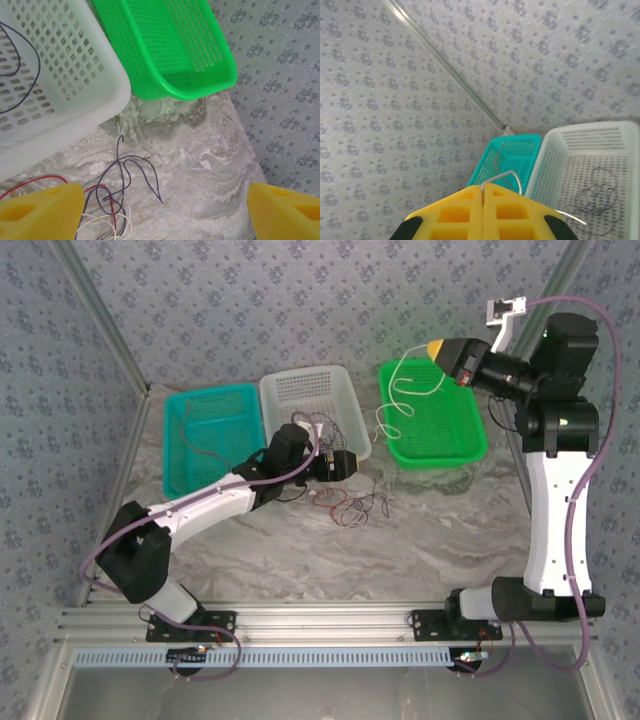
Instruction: Untangle the cables
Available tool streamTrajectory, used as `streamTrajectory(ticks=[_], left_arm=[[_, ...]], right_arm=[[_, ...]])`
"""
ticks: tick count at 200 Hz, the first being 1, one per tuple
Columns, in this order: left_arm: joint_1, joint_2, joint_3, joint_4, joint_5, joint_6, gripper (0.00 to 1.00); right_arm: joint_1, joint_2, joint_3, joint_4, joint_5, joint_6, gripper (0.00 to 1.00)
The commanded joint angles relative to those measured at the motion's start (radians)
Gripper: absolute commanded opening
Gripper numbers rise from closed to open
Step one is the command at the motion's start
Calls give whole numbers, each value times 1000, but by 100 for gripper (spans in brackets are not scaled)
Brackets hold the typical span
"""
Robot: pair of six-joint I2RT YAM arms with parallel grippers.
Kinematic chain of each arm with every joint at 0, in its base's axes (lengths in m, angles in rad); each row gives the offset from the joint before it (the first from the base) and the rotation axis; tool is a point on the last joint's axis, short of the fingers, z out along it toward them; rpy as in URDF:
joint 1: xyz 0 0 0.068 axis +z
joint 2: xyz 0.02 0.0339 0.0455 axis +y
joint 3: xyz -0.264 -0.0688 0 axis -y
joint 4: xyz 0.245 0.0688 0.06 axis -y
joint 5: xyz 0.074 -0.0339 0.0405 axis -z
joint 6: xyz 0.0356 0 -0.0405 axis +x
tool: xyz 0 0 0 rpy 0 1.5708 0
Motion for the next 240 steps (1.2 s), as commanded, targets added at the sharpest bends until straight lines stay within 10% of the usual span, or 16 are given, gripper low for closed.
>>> streamTrajectory(ticks=[1, 113, 134, 169, 240], left_arm=[[0, -24, -1, 6, -12, 24, 85], [-14, -44, -75, -43, -42, 46, 85], [-25, -33, -75, -91, -56, 67, 85], [-55, 2, -57, -178, -63, 112, 85], [-93, 60, -19, -254, -117, 152, 83]], right_arm=[[-26, 62, 9, -74, 132, -76, 0], [-82, 405, -193, 13, 379, -294, 0], [-85, 485, -194, -53, 419, -294, 40], [-92, 520, -209, -106, 486, -305, 80], [-15, 215, -362, -124, 502, -283, 83]])
